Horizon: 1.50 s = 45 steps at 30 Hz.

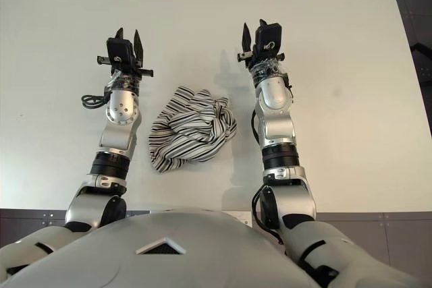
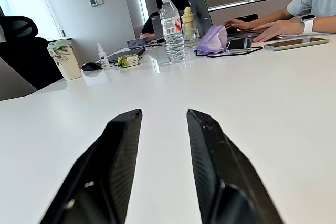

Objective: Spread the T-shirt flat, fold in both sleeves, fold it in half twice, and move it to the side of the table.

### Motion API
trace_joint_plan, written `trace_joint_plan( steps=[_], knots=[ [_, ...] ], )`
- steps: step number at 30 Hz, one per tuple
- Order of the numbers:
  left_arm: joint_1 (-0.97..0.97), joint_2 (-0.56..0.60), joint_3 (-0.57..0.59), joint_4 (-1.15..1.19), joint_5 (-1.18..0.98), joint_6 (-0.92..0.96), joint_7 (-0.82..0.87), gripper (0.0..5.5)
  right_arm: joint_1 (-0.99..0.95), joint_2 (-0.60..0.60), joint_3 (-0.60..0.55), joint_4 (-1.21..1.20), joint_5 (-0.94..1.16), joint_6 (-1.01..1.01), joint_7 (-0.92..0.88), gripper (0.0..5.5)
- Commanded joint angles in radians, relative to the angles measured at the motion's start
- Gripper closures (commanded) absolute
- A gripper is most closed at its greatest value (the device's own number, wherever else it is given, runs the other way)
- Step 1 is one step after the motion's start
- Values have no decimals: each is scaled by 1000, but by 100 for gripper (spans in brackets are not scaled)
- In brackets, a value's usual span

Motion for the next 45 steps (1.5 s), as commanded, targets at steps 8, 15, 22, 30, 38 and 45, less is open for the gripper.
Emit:
trace_joint_plan(
  steps=[8,15,22,30,38,45],
  knots=[
    [13,13,-30,-28,-3,45,-76,392,15,-12,16,-20,-8,7,18,369],
    [69,221,-197,-317,24,67,-469,392,88,-307,69,-279,106,103,500,369],
    [203,462,-323,-639,-53,107,-854,392,222,-598,191,-551,161,162,936,369],
    [188,650,-394,-480,143,-12,-935,392,254,-611,382,-421,-76,-46,942,369],
    [82,746,-424,-105,423,-187,-712,392,243,-700,374,-325,-162,-171,910,369],
    [-71,650,-426,90,593,-122,-368,392,186,-648,304,-361,-55,-46,875,369]
  ],
)
